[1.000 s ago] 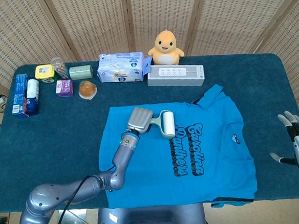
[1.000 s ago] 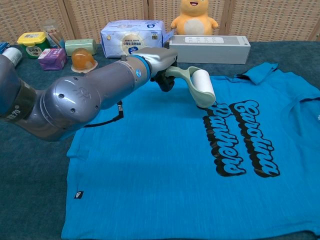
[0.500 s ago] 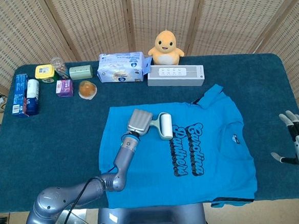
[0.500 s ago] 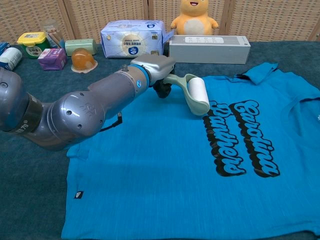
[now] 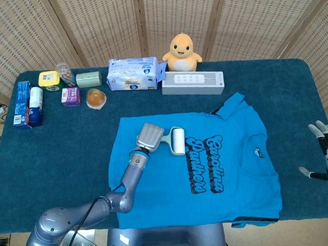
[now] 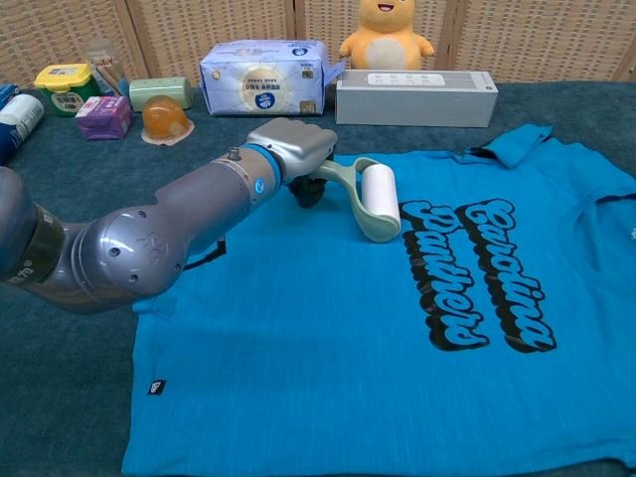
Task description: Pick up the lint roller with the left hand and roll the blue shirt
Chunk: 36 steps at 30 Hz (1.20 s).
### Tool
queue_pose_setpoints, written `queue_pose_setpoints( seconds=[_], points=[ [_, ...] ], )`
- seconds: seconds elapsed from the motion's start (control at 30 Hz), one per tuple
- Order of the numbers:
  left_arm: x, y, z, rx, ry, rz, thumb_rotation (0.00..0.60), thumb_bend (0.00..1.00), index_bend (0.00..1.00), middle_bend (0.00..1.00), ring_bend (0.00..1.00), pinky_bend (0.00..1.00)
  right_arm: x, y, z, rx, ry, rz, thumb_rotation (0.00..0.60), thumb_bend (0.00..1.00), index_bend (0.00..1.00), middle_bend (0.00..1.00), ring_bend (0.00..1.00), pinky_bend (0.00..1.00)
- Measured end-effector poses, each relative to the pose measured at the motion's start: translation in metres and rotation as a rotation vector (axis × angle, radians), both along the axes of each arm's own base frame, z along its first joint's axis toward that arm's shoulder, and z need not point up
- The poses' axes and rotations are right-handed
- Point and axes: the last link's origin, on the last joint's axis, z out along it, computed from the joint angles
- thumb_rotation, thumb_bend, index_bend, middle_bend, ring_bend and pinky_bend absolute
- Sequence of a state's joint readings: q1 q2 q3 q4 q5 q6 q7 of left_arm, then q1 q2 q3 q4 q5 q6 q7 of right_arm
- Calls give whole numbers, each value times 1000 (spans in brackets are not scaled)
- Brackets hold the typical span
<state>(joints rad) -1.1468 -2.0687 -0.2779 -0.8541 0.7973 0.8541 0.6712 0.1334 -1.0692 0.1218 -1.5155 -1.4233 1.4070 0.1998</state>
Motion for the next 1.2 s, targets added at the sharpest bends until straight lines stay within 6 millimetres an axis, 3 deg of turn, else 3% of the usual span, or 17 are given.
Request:
queue_pose_setpoints(
  seconds=[0.77, 1.2],
  points=[
    [-50, 2, 37, 51, 54, 38, 600, 726, 861, 1000, 799, 985, 1, 0, -1, 1, 9, 1, 600, 0, 60, 0, 0, 0],
    [-87, -1, 85, 104, 43, 42, 600, 725, 861, 1000, 799, 985, 1, 0, -4, 7, 18, -1, 600, 0, 60, 0, 0, 0]
  ],
)
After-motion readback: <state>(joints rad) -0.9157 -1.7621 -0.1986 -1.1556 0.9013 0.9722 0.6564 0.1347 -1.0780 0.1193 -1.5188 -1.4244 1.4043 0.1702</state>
